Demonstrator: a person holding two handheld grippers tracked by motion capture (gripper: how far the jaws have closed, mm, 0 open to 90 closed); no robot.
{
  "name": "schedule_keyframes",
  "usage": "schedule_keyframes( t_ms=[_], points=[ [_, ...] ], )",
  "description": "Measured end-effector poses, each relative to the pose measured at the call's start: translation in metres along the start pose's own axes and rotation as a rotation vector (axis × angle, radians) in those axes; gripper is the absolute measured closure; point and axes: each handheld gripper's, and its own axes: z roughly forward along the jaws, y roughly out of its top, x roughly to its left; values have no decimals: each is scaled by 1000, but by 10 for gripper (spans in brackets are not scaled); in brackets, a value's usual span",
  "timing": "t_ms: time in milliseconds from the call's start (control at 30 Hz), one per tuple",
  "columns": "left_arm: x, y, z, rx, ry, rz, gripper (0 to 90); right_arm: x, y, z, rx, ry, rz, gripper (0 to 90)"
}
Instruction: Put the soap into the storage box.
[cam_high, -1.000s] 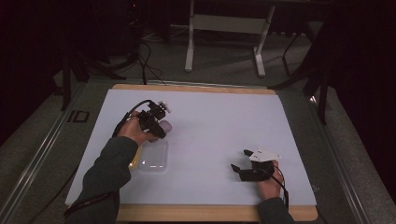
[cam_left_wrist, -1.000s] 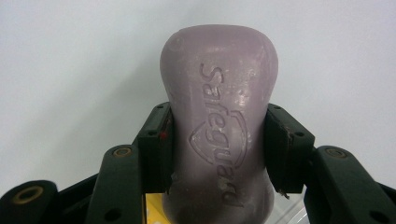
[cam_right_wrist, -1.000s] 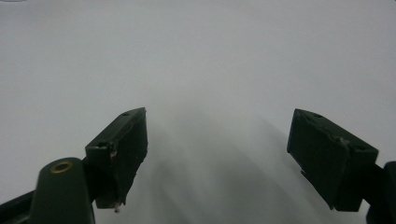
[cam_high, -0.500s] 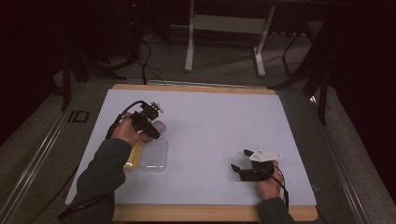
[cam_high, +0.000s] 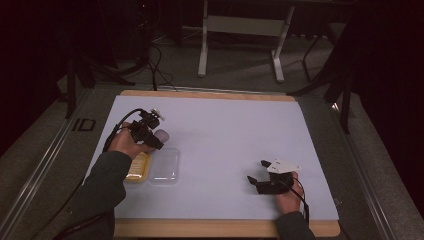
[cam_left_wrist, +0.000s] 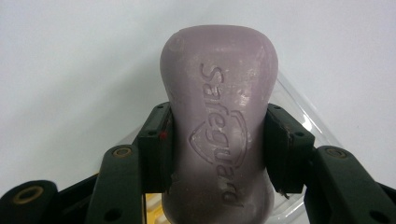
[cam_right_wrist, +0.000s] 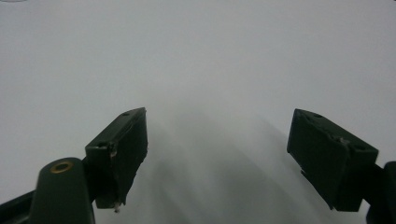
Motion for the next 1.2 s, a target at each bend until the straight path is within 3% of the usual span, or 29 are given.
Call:
schedule_keyframes(
  t_ms=[467, 800, 1200],
  points=[
    [3, -13, -1, -5, -3, -47, 498, 0, 0, 0, 1, 0, 1, 198],
    [7, -27, 0, -10, -6, -111, 498, 0, 0, 0, 1, -1, 2, 198],
    [10, -42, 3, 19, 26, -174, 498, 0, 0, 0, 0, -4, 0, 198]
  ],
)
